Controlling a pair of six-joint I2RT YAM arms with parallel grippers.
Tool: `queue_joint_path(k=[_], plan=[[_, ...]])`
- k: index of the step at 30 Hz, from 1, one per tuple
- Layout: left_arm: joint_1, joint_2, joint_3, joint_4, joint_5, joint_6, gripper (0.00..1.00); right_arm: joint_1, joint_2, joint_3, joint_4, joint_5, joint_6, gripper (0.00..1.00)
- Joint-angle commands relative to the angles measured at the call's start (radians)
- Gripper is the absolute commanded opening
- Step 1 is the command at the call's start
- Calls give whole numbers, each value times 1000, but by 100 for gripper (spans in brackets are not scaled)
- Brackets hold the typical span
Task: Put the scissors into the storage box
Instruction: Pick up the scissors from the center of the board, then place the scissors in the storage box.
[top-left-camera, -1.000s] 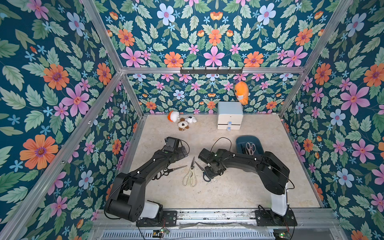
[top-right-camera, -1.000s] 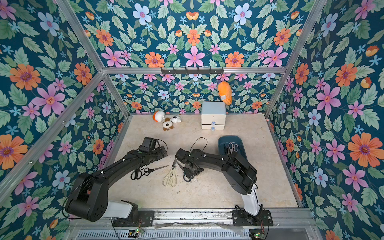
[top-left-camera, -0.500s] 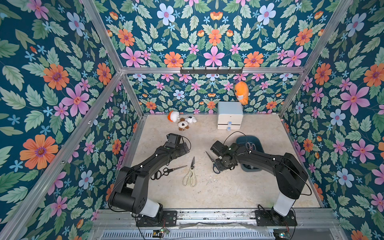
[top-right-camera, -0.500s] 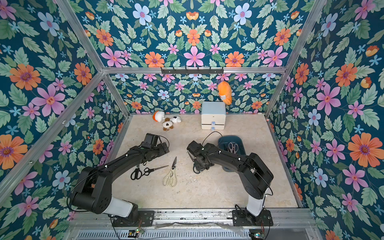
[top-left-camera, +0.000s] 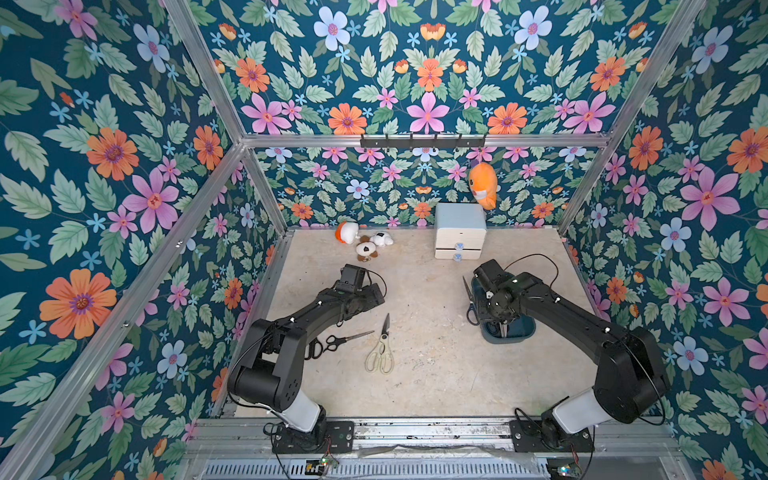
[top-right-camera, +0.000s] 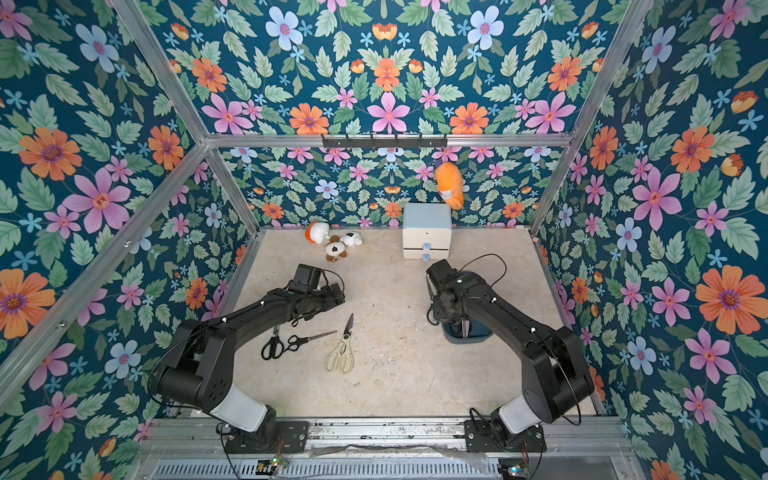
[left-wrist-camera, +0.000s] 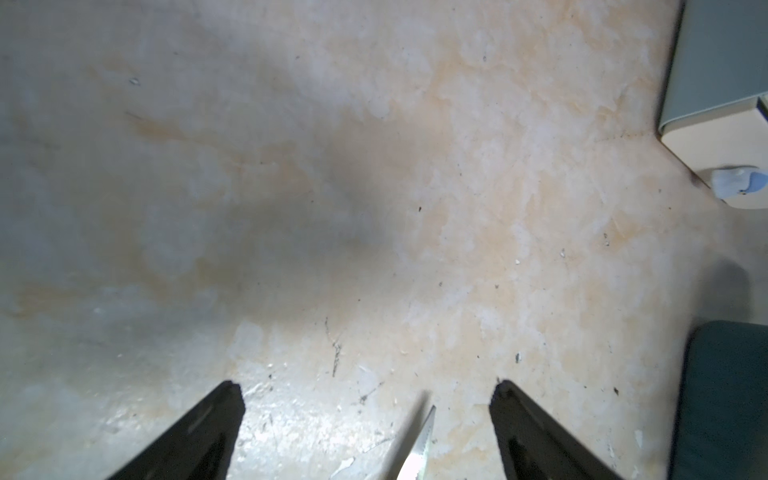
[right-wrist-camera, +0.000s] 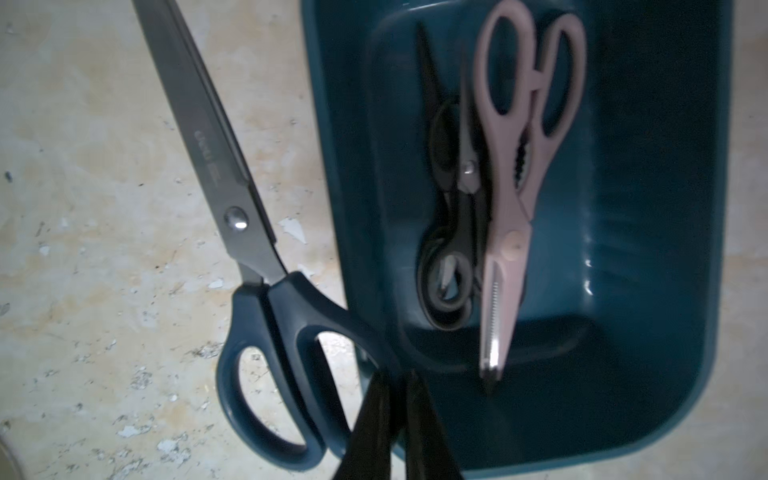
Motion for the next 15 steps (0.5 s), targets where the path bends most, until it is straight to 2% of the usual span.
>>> queue_joint_path(k=[1, 15], plan=[[-4, 8, 5, 7, 21, 5, 98, -45, -9, -7, -34, 16, -23, 0], [-4, 30, 40, -15, 21, 28, 98, -134, 55, -61, -7, 34, -43, 0]])
